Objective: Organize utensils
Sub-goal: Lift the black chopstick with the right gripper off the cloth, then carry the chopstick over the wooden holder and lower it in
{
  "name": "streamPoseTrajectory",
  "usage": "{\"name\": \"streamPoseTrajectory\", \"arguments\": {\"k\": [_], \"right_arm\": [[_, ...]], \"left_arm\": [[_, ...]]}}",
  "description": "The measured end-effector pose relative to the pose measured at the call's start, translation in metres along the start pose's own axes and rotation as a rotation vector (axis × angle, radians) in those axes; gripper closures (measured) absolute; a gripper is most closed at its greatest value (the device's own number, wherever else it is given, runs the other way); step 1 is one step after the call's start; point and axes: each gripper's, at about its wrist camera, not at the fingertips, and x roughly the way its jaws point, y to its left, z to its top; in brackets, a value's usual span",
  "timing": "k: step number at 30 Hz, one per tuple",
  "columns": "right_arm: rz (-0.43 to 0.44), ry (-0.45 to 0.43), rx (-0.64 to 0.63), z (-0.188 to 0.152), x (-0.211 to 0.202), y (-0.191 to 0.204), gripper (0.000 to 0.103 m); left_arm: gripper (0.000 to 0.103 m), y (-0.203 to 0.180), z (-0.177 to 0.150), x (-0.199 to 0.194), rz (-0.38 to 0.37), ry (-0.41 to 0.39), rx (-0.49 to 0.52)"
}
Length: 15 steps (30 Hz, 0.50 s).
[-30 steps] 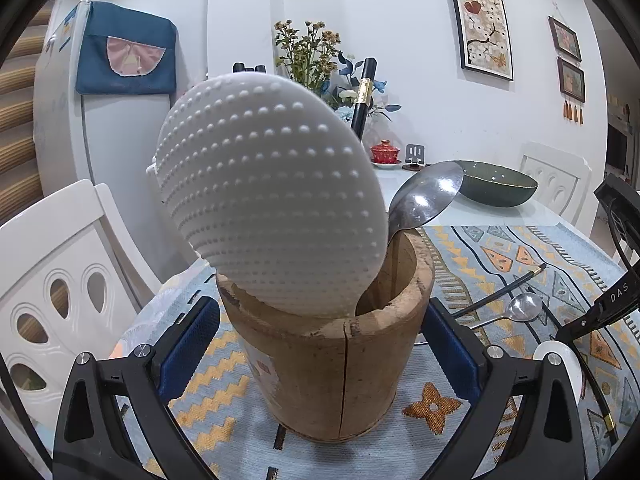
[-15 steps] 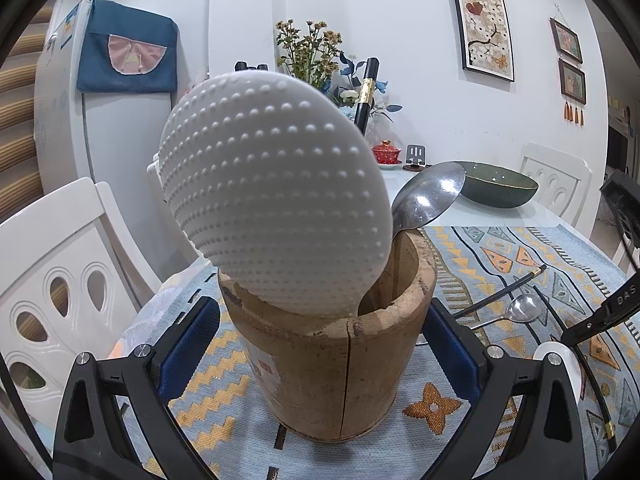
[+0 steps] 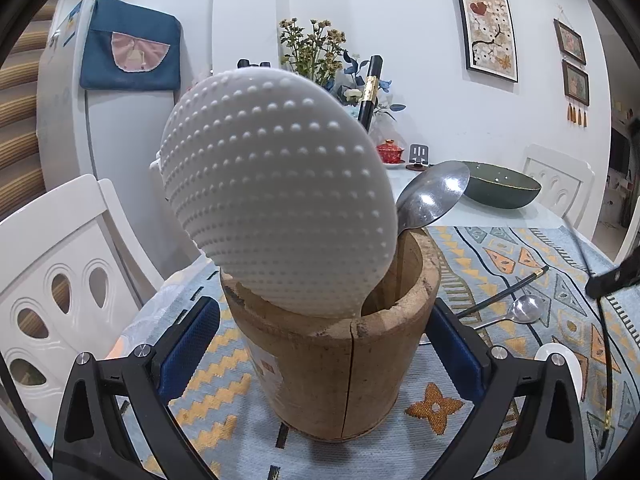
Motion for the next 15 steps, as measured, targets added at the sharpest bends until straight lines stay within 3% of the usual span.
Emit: {"name": "streamPoseTrajectory", "arguments": {"k": [15], "right_arm": [[0.075, -0.180, -0.126, 0.026, -0.063, 0.053, 0.098]], "left_arm": [[0.000, 0.002, -0.003, 0.003, -0.013, 0.021, -0.028]]}}
